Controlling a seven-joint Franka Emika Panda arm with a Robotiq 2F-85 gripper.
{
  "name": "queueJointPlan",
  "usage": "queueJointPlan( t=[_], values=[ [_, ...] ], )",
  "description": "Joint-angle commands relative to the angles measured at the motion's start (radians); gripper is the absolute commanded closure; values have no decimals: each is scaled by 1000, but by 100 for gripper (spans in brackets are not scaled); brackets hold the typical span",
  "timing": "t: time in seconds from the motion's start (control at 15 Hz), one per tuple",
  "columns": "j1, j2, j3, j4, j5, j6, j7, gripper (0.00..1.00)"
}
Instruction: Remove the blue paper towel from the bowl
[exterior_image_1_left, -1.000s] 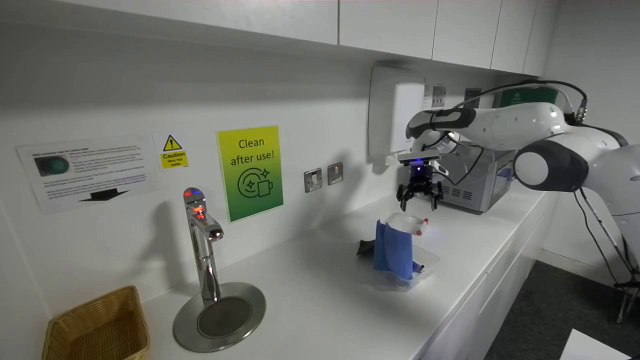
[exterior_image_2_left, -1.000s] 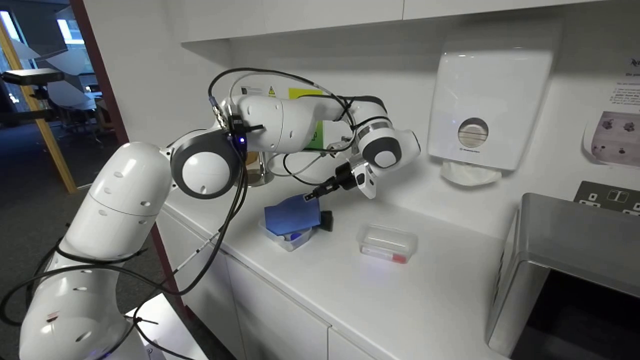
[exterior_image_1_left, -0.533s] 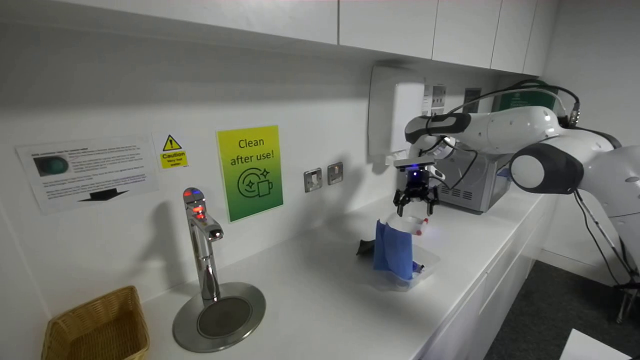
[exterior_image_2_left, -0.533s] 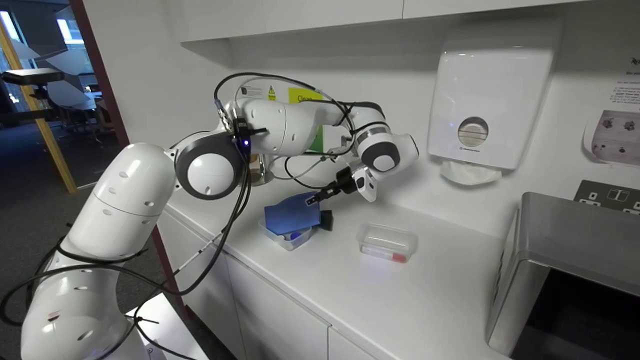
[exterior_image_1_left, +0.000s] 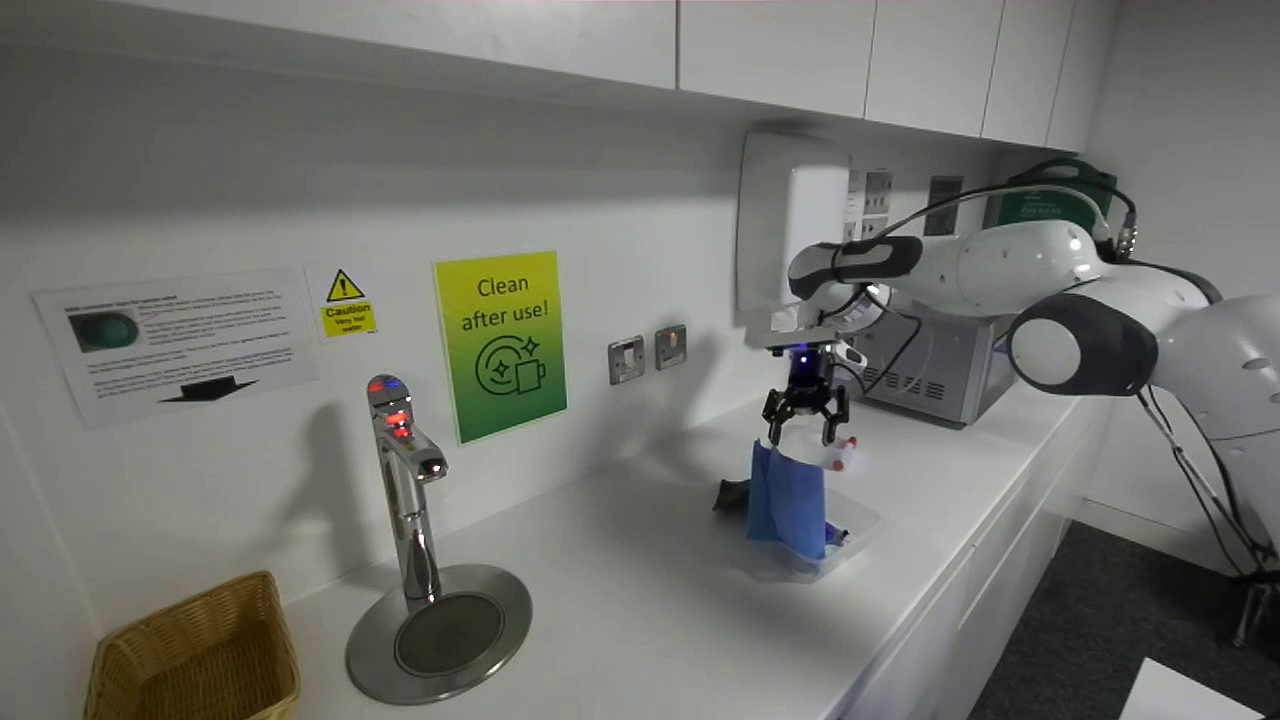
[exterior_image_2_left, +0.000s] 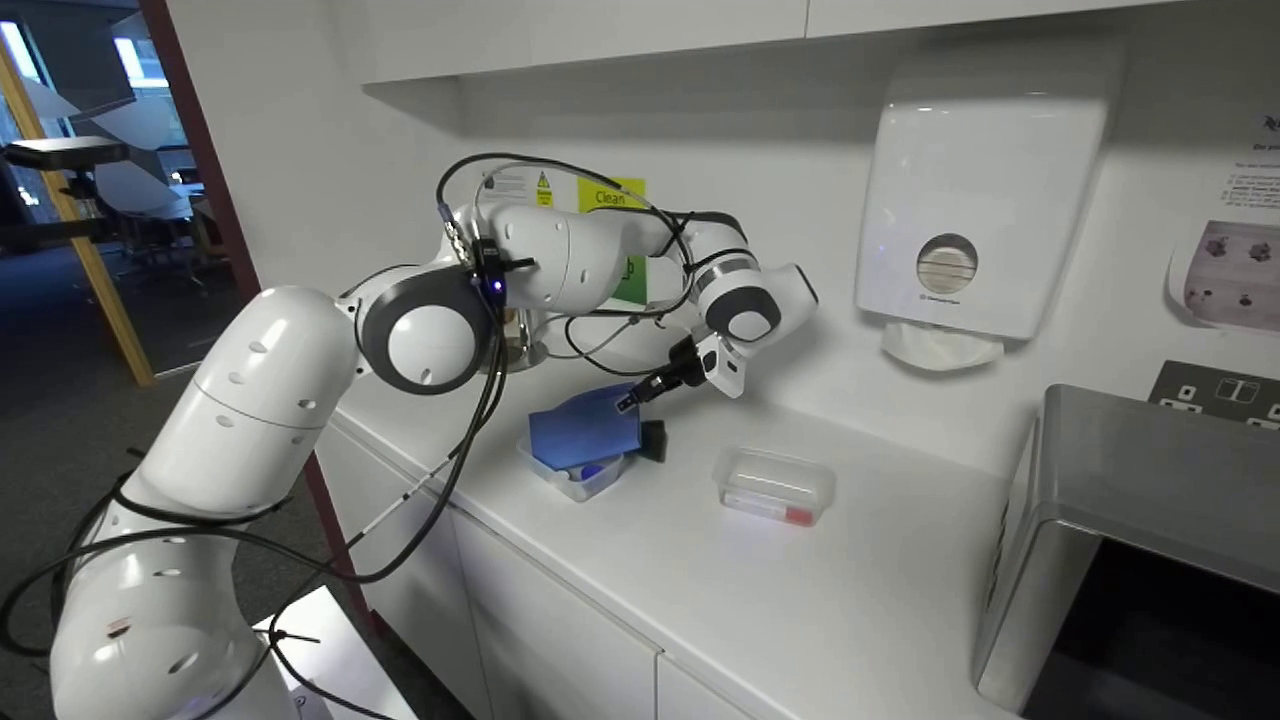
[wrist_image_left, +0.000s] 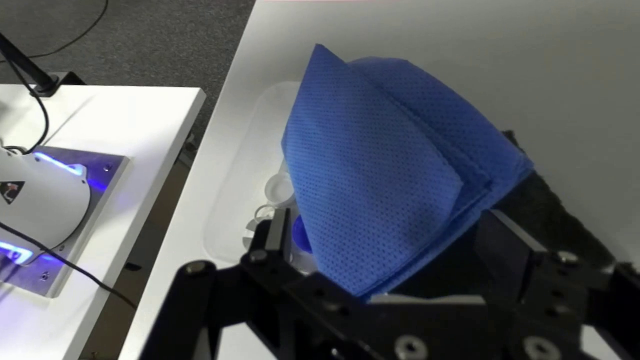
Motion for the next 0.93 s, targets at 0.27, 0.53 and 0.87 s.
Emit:
queueJointPlan(
  t=[0.27,0.53,0.87],
  values=[
    [9,-7,33,-2,-26,90,88,0],
    [6,21,51,10,-29,79,95,0],
    [3,49,60,14,-32,66,91,0]
  ],
)
